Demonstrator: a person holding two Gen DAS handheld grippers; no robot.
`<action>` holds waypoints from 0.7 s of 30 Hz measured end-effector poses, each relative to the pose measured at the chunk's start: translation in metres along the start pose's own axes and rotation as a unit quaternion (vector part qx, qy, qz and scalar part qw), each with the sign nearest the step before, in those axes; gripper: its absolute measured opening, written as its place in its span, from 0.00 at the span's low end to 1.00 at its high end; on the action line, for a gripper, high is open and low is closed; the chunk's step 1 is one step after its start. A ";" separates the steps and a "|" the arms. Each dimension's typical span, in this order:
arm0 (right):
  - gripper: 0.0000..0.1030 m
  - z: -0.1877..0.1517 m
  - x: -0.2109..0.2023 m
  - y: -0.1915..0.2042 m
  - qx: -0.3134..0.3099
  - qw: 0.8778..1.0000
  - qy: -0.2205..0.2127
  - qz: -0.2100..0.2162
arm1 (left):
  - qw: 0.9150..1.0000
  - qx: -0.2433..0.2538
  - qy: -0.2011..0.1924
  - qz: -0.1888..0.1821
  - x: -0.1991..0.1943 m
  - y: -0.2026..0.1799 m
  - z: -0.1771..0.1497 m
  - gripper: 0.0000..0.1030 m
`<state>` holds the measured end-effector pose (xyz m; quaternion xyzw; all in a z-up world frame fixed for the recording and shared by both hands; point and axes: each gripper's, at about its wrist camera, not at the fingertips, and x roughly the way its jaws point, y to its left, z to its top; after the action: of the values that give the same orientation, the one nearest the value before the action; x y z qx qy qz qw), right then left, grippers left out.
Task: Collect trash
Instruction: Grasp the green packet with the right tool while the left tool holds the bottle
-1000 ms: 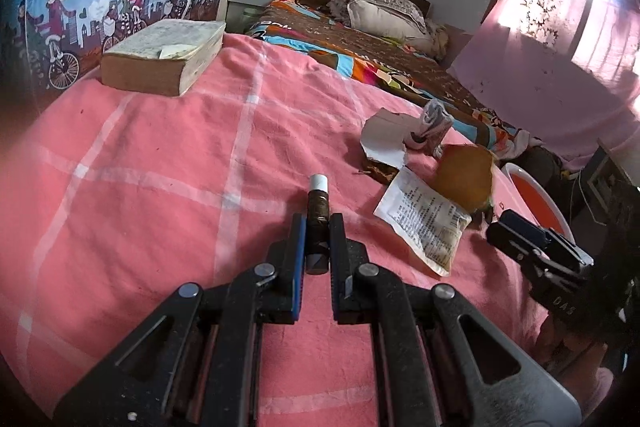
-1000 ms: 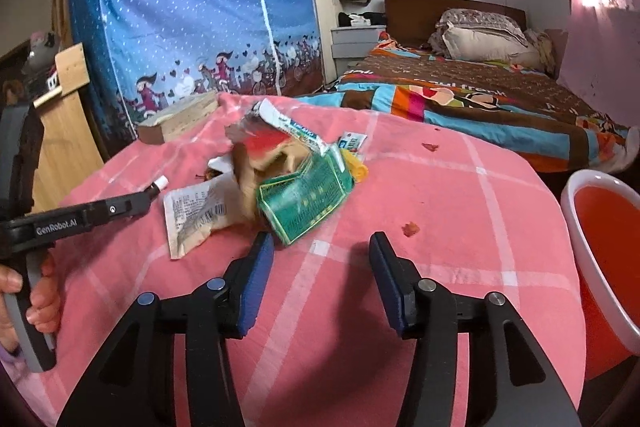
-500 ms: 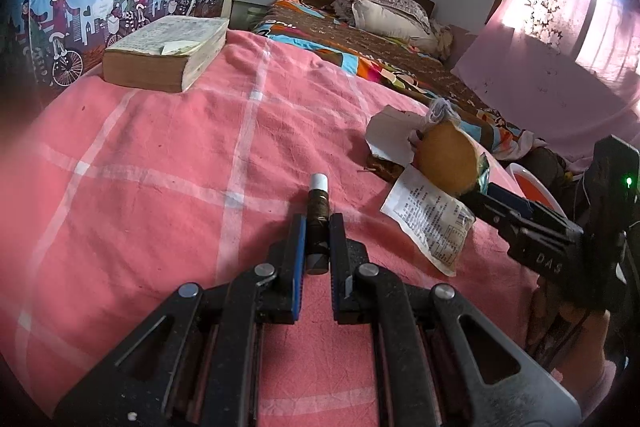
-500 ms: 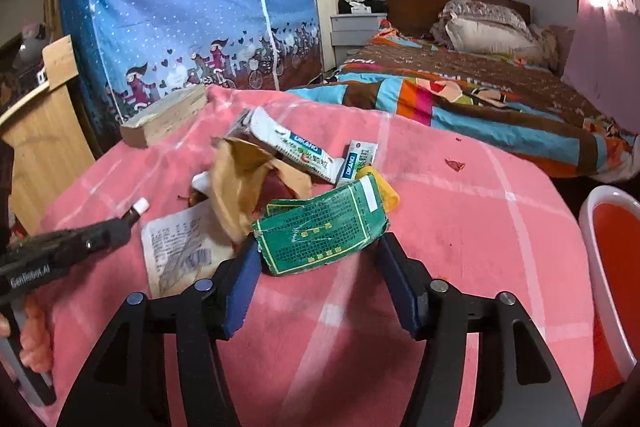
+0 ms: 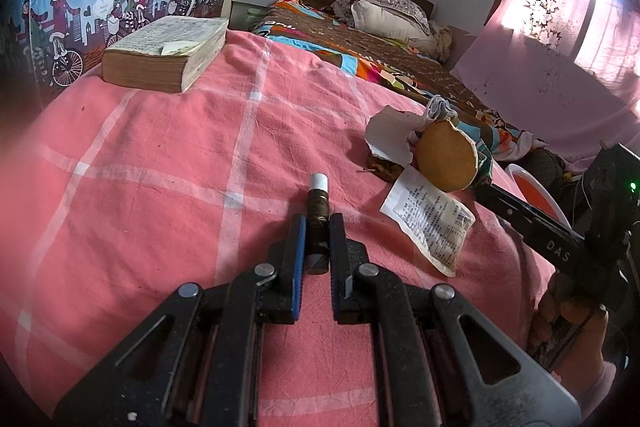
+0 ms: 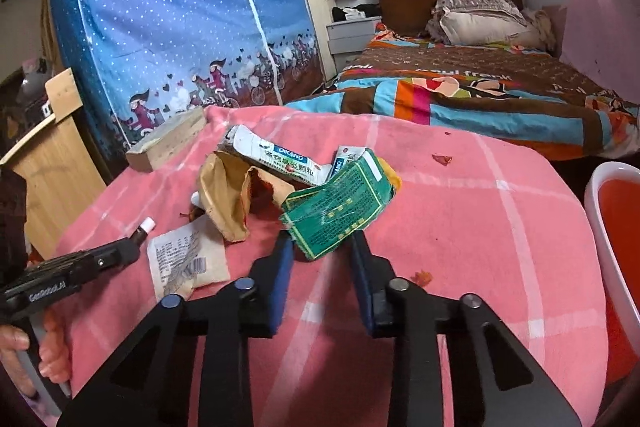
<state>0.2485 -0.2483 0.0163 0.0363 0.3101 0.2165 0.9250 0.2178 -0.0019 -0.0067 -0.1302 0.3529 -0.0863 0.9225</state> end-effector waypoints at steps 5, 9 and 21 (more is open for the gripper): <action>0.14 -0.009 -0.016 -0.002 0.001 1.000 -0.008 -0.017 | 1.000 -0.004 -0.001 -0.005 -0.001 0.002 0.000 0.16; 0.15 -0.010 -0.026 -0.003 -0.002 0.999 -0.019 -0.036 | 1.000 -0.007 -0.001 -0.009 0.000 0.003 0.001 0.16; 0.57 0.027 0.016 -0.017 0.093 0.995 -0.002 -0.028 | 0.999 -0.024 -0.002 -0.024 0.001 0.011 0.003 0.16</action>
<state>0.2819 -0.2555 0.0254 0.1143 0.3276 0.1606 0.9240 0.2212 0.0084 -0.0086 -0.1614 0.3496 -0.0997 0.9175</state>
